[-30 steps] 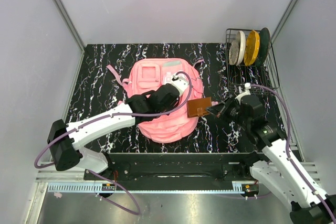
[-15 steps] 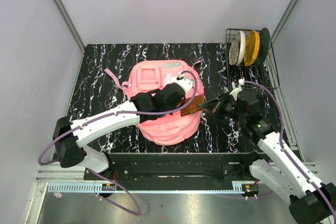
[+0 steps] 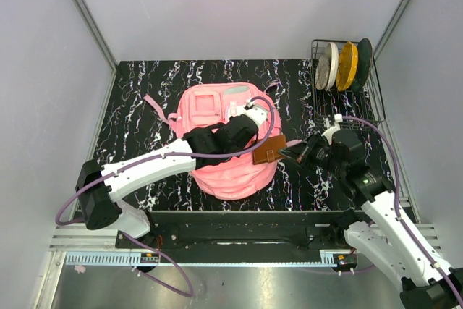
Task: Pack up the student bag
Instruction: Place the personal item in the student bag.
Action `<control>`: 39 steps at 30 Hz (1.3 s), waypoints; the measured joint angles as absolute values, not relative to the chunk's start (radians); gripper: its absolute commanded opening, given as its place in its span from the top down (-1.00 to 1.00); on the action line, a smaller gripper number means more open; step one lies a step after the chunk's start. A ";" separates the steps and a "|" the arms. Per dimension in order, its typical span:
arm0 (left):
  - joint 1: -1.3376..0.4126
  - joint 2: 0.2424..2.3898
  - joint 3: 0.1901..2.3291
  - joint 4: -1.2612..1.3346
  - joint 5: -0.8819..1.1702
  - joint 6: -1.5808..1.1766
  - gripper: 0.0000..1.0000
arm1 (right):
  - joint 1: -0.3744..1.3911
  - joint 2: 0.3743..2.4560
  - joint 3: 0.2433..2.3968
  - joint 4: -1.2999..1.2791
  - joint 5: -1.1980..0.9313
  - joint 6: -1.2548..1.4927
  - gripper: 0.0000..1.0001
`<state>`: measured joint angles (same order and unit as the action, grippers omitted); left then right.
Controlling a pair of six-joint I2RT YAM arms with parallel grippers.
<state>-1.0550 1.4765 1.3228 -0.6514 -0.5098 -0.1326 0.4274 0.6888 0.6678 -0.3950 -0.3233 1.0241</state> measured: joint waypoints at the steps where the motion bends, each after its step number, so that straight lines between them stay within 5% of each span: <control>1: -1.055 1.477 1.323 -0.650 -0.510 -0.133 1.00 | 0.428 0.686 0.668 -0.401 -0.321 1.020 1.00; 19: -1.059 1.515 1.323 -0.610 -0.513 -0.132 1.00 | 0.430 0.701 0.668 -0.373 -0.378 0.999 1.00; 39: -1.059 1.499 1.323 -0.591 -0.479 -0.155 1.00 | 0.492 1.053 0.674 -0.080 -0.411 1.060 1.00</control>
<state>-1.0588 1.4986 1.3228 -0.5907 -0.4786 -0.1551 0.4923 1.0527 0.6743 -0.0795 -0.4110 1.0599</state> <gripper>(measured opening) 0.050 0.028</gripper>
